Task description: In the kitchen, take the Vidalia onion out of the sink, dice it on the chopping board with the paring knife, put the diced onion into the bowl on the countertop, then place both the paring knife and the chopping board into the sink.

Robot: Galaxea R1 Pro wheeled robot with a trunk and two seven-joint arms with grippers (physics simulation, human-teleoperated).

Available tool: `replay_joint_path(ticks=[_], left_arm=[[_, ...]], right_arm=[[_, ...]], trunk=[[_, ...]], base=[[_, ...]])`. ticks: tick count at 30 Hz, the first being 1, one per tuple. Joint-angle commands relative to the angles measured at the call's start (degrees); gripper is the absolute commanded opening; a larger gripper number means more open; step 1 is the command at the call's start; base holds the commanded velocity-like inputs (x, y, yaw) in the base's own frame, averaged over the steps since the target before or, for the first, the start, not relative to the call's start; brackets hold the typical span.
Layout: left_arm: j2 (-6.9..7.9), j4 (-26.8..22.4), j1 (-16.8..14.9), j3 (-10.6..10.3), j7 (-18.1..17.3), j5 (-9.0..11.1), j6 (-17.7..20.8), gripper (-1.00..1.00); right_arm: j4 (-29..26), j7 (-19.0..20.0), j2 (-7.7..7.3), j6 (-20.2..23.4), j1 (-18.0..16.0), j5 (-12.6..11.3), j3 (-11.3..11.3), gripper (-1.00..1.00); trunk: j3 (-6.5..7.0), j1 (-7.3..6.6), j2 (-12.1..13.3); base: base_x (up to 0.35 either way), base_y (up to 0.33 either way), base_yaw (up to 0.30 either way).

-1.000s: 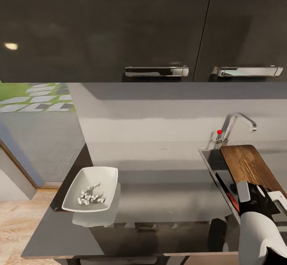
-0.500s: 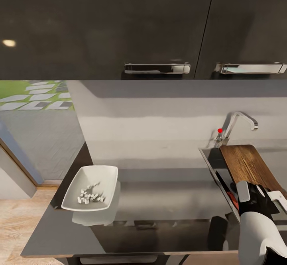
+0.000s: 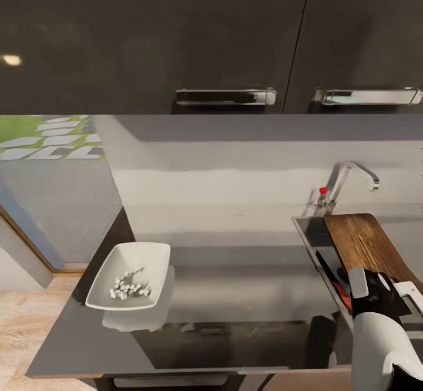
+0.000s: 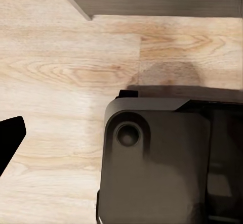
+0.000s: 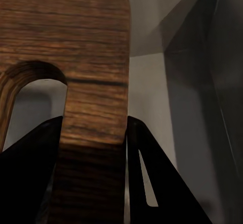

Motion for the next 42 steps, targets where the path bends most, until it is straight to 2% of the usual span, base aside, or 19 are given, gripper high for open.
replay_joint_path(ticks=[1, 26, 42], left_arm=[[-0.03, 0.26, -0.11, -0.51, 0.07, 0.56, -0.42, 1.0], [-0.03, 0.26, -0.11, -0.51, 0.07, 0.56, -0.42, 1.0], [-0.03, 0.26, -0.11, -0.51, 0.07, 0.56, -0.44, 1.0]], right_arm=[[-0.05, -0.14, -0.01, -0.19, -0.04, -0.39, 0.05, -1.0], [-0.05, -0.14, 0.02, -0.1, -0.04, -0.39, 0.11, -1.0], [-0.05, -0.08, 0.17, -0.09, -0.04, -0.39, 0.19, -1.0]], trunk=[[-0.12, 0.03, -0.11], [-0.16, 0.03, -0.11], [-0.29, 0.03, -0.11]], base=[[0.0, -0.148, 0.0], [0.021, -0.068, 0.0], [0.006, -0.007, 0.0]])
